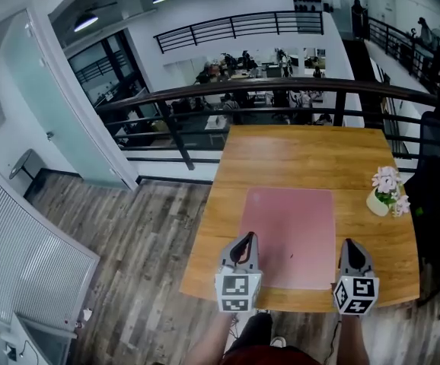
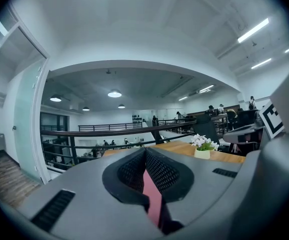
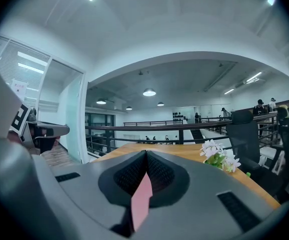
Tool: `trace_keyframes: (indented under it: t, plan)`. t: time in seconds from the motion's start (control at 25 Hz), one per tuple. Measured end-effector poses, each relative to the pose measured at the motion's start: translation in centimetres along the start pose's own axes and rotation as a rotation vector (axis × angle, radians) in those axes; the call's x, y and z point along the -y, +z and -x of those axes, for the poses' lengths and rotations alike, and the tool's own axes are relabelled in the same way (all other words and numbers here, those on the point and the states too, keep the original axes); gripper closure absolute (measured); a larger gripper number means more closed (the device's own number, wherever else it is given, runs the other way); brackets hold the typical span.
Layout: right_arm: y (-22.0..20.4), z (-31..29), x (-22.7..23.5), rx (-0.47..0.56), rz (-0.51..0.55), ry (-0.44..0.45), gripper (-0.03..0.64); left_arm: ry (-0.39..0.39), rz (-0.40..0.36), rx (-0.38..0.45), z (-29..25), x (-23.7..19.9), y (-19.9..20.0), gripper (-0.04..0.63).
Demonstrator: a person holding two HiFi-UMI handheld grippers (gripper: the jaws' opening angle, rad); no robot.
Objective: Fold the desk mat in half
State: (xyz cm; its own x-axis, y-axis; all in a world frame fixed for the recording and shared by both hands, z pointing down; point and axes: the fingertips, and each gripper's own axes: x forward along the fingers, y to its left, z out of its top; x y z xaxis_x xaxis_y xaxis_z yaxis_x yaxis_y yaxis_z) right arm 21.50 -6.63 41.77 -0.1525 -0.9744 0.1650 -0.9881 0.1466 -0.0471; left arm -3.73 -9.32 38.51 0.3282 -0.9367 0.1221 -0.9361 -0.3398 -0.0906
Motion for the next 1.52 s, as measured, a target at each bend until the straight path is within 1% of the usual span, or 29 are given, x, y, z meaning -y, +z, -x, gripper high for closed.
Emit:
trace_keyframes:
  t: [0.16,0.36,0.72,0.88,1.12,1.24,1.44,1.52]
  plan:
    - [0.2,-3.6,0.6,-0.006,0.0,-0.01,0.607,-0.01,0.008,-0.002,-3.6,-1.3,-0.2,0.577]
    - [0.9,-8.3,0.1,-0.02,0.049,-0.018,0.607,-0.026,0.006,-0.017,-8.0,-3.6,-0.5,0.577]
    - [1.3,-16.1,0.5,-0.06,0.04,-0.033,0.607,-0.063,-0.003,-0.053,-16.0,-6.7,-1.0,0.577]
    - [1.1,-19.2,0.2,-0.073,0.043,-0.038,0.607,-0.082,-0.011,-0.064,-18.8,-8.1,-1.8,0.577]
    - [1.0,-23.8,-0.5,-0.1,0.049,-0.044,0.607,-0.098,-0.052,-0.075,-22.7,-10.5,-2.8,0.577]
    - [0.6,-25.5,-0.7,-0.121,0.058,-0.053,0.607,-0.121,-0.066,-0.088,-24.2,-11.2,-4.0,0.577]
    - [-0.5,-27.9,-1.2,-0.15,0.077,-0.043,0.607,-0.153,-0.043,-0.123,-26.5,-12.4,-5.8,0.577]
    - [-0.8,-29.0,-1.2,-0.155,0.094,-0.034,0.607,-0.166,-0.051,-0.127,-27.7,-12.8,-6.2,0.577]
